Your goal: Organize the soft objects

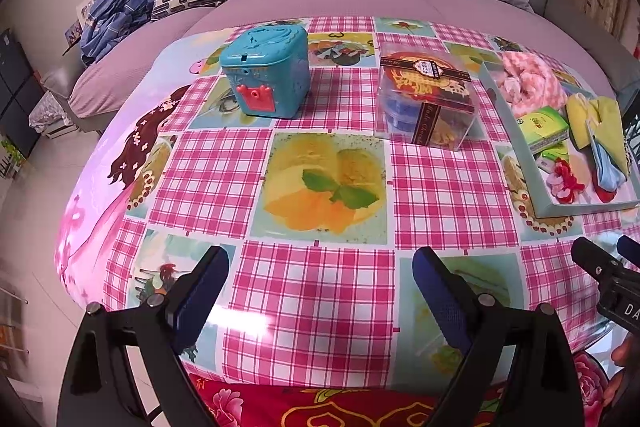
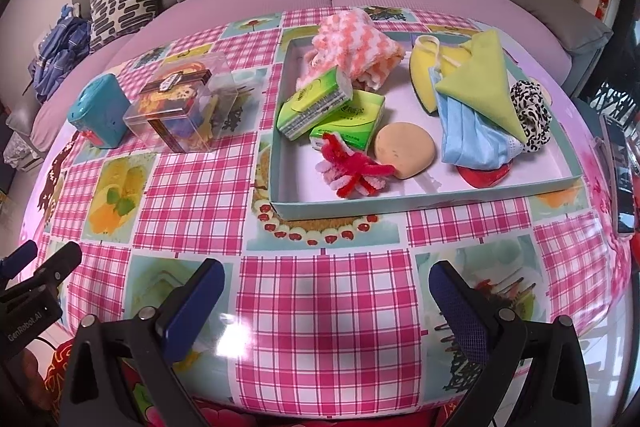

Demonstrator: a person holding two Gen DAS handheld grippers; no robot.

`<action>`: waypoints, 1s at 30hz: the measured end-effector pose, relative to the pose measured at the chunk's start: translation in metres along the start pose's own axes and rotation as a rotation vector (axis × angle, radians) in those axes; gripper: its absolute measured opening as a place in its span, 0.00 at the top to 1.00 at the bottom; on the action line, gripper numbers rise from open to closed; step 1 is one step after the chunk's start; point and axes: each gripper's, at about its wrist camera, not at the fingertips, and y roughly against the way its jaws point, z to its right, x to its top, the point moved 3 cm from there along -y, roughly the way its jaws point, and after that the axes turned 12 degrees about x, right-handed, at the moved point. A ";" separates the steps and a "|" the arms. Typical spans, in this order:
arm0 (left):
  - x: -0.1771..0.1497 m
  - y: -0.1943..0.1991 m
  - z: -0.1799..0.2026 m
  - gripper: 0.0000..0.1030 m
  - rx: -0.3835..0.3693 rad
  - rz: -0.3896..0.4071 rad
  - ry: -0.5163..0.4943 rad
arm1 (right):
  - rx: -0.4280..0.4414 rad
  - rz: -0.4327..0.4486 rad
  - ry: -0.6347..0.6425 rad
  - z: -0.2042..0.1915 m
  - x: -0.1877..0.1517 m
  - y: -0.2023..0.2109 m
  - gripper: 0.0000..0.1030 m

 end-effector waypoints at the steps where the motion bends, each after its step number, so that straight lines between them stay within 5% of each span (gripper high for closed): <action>1: 0.000 0.000 0.000 0.09 0.000 0.000 -0.001 | 0.000 0.006 -0.001 0.000 0.000 0.001 0.00; 30: -0.001 -0.001 0.002 0.09 0.010 -0.001 -0.018 | 0.002 0.011 -0.042 0.007 -0.001 0.003 0.00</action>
